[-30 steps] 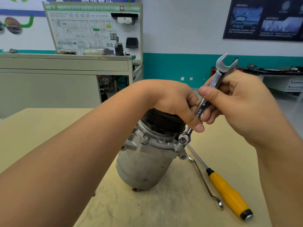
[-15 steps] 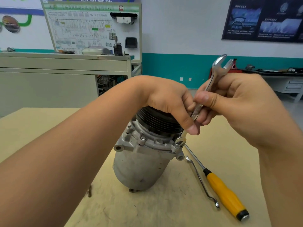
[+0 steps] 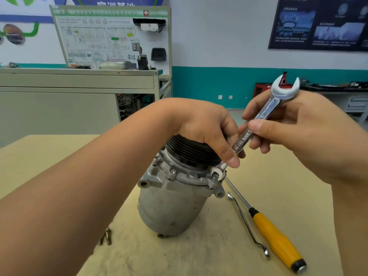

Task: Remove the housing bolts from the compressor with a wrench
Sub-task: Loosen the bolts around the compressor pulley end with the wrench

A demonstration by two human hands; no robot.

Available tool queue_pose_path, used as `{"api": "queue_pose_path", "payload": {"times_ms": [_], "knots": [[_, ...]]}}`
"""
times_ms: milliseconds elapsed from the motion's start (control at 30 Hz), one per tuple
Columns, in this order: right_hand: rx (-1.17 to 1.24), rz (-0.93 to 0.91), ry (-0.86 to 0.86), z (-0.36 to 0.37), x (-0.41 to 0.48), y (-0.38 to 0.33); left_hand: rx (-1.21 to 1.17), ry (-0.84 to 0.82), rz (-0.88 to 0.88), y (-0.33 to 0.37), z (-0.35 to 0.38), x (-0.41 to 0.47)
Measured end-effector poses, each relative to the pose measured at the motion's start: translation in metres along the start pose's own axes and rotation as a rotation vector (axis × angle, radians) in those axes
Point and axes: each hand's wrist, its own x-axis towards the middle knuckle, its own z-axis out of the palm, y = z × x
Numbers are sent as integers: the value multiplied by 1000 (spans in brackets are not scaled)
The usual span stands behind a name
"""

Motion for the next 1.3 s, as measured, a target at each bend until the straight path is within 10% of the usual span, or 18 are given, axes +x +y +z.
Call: {"api": "queue_pose_path", "payload": {"times_ms": [367,1300], "knots": [[329,80,-6,0,4,17,-25,12,25,-2,-1,-1],[308,0,-84,9,6,15,-64,52,49,0,1,-2]]}}
